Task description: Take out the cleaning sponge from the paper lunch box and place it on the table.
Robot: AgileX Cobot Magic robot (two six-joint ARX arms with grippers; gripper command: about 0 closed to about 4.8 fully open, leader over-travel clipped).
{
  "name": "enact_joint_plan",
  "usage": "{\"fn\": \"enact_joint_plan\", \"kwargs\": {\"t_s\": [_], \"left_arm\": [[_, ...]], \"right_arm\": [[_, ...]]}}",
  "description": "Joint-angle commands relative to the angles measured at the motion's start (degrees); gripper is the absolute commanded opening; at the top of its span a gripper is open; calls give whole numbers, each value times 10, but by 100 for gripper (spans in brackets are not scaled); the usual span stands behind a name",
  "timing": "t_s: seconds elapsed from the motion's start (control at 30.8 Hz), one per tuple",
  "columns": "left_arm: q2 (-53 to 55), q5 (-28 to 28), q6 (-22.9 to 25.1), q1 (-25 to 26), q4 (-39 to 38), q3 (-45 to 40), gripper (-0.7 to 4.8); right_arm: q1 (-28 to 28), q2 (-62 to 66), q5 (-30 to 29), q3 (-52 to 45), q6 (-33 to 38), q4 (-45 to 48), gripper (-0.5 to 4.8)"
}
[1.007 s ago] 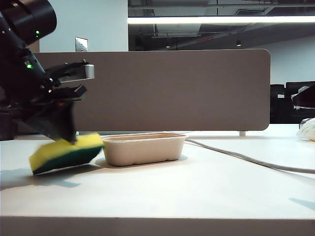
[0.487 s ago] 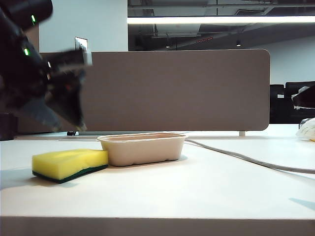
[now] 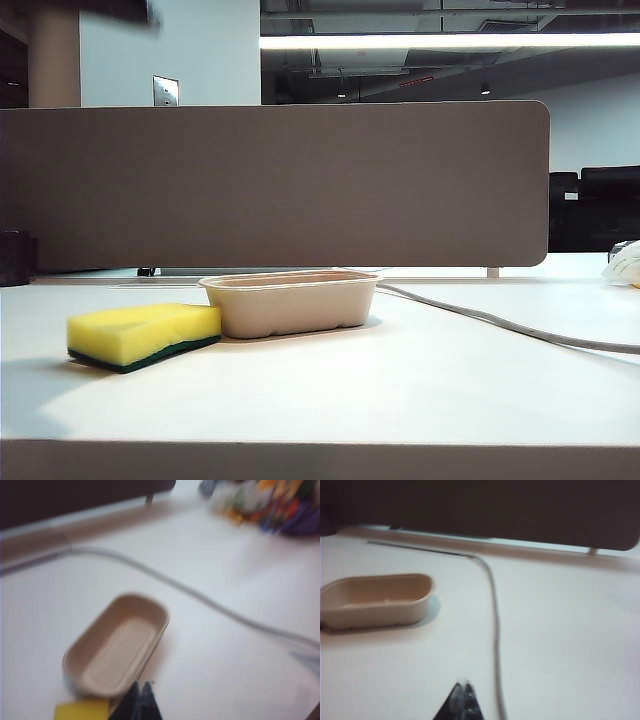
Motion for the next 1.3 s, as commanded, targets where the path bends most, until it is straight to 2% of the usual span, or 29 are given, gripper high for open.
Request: {"fn": "enact_joint_plan", "kwargs": {"t_s": [0.03,0.1,0.23,0.36,0.52,0.97,1.2,1.3], "left_arm": [[-39,-82,-16,-61,30,1,-6],[-61,-135,-11,-102,26,1,-6],[-83,-202,-11,-173,23,0,-6],[-84,-215,1,-204,9,0,-5],[-80,-193,-1,-204,-12,0,-5],[-80,-193,-1,-203,-18,0,-5],[-81,-190,-1,-188,-19,0,-5],[-88,-130,-1,-152,-22,0,-5]], "right_arm": [[-43,-15,-1,0,0,15,-5],[-67,-15,-1,0,0,17,-5],[-92,-15,-1,0,0,9,-5],[-104,-15,0,0,0,9,-5],[-123,-15,-1,0,0,9,-5],[-255,-15,-1,0,0,9,-5],[-256,-15,-3,0,0,9,-5],[-256,-15,-3,0,0,9,-5]]}}
